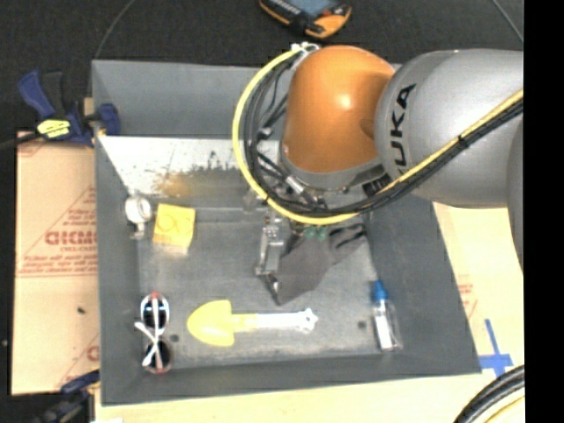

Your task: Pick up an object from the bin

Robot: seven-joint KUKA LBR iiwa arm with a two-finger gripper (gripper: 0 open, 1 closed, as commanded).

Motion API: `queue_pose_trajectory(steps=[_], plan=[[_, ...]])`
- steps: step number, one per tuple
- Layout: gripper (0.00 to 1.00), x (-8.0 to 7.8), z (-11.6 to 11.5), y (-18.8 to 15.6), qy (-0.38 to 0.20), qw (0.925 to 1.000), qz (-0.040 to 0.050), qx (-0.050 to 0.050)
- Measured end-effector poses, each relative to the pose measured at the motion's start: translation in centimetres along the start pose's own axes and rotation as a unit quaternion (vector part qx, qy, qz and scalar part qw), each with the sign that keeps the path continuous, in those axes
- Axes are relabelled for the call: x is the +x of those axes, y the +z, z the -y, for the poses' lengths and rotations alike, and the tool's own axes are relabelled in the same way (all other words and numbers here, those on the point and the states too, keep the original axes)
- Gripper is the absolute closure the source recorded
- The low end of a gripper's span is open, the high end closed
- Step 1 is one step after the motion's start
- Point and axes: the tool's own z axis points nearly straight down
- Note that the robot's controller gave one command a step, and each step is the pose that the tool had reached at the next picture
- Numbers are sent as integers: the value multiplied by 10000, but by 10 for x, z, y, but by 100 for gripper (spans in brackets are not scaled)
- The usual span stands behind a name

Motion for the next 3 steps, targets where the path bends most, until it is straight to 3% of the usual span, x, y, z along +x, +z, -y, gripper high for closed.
queue_pose_trajectory(steps=[1,2,3], plan=[[0,0,0,0,1,10000,0,0],[0,13,3,-60,11,10000,33,-13],[0,2,20,19,-982,9952,38,1]])
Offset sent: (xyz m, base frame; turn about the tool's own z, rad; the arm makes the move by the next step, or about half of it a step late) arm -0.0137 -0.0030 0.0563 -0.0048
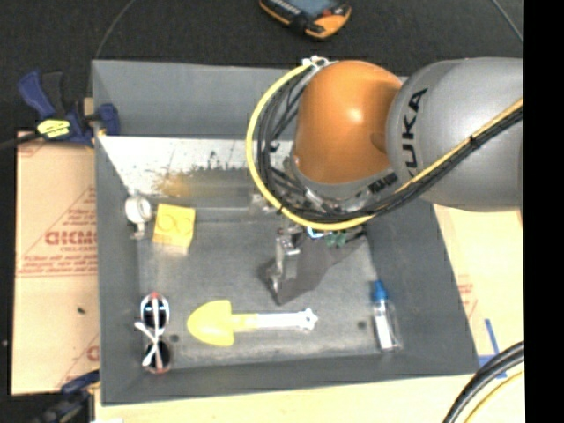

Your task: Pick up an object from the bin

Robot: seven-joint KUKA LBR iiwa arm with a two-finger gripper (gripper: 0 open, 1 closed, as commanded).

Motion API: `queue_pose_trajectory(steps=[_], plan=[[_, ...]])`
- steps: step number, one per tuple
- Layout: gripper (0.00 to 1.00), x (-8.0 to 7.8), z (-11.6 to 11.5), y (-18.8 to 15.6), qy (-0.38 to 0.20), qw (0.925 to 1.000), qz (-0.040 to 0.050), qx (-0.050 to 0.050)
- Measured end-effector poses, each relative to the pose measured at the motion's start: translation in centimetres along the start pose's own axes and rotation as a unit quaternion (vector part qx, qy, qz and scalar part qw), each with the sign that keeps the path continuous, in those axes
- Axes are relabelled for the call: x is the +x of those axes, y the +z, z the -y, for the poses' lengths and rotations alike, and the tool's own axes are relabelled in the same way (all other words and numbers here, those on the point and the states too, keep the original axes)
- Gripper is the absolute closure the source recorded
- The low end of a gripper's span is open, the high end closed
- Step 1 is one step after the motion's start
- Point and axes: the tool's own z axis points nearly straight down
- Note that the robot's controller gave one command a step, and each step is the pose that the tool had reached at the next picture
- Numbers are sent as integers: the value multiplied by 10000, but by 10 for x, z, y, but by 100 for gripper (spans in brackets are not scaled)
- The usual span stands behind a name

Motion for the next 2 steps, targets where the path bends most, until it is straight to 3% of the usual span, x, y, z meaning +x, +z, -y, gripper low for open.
queue_pose_trajectory(steps=[1,2], plan=[[0,-2,-9,-62,989,9951,5,-14],[0,-3,-10,-77,1065,9943,23,-14]])
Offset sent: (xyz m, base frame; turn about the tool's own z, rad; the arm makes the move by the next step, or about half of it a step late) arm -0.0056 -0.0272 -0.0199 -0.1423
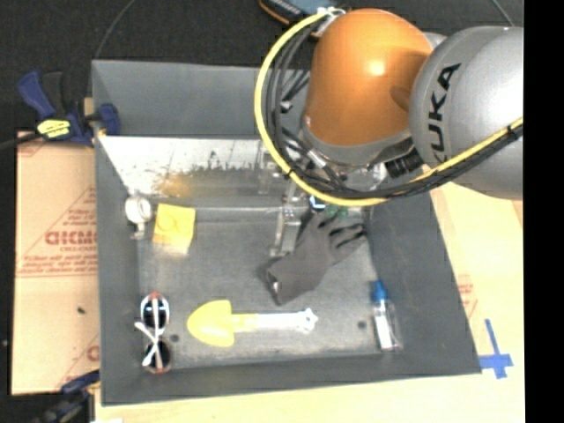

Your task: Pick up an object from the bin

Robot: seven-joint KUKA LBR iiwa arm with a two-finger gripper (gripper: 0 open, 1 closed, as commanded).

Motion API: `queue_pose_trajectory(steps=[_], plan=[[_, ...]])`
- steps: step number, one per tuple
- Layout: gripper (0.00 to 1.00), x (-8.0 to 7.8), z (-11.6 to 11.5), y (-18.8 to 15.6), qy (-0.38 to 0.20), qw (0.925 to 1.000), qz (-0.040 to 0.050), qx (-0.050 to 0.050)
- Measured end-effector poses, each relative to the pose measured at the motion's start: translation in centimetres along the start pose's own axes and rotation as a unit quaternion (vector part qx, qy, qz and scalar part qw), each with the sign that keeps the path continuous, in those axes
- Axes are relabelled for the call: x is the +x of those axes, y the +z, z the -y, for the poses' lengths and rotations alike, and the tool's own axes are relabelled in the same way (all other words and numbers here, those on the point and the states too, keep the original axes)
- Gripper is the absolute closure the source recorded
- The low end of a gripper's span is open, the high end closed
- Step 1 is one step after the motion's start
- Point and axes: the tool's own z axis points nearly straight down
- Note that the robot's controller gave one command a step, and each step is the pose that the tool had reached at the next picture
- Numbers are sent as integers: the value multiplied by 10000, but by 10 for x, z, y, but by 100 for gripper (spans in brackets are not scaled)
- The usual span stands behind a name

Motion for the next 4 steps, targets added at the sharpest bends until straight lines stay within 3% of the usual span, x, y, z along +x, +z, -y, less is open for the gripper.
queue_pose_trajectory(steps=[1,2,3,4], plan=[[0,47,7,-25,-287,9996,-5,1],[0,16,17,0,-94,9999,57,-15],[0,28,6,-2,-89,10000,21,-9],[0,-1,16,62,589,9982,56,-16]])
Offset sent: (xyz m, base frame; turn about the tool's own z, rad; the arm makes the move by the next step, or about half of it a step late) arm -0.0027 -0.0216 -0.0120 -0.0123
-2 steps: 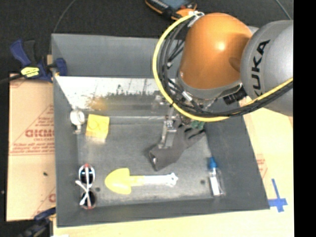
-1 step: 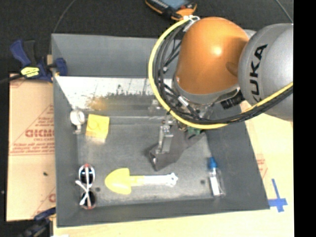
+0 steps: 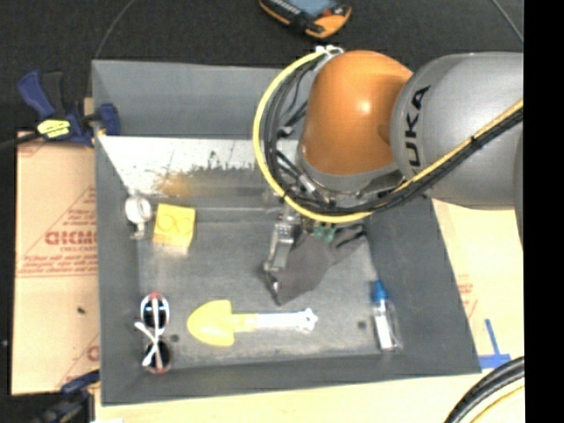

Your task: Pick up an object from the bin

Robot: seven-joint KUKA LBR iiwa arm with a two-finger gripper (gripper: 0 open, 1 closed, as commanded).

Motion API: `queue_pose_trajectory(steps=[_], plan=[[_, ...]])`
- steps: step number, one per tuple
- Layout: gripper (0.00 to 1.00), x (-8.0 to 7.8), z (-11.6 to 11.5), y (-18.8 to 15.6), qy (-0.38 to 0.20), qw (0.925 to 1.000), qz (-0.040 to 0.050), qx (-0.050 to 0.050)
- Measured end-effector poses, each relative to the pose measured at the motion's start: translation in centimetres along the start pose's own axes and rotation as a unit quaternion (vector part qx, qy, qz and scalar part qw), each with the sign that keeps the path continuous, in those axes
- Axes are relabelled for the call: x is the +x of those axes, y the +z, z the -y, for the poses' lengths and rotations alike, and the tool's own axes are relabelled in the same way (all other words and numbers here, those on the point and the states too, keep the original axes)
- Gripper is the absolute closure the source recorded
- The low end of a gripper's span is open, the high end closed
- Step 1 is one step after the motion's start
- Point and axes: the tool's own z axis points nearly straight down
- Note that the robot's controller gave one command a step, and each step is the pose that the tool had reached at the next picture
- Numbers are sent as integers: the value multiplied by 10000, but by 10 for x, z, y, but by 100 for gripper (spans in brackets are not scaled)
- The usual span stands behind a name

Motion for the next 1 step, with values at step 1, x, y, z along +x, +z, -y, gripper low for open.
queue_pose_trajectory(steps=[1], plan=[[0,43,1,-45,238,9997,-5,-7]])
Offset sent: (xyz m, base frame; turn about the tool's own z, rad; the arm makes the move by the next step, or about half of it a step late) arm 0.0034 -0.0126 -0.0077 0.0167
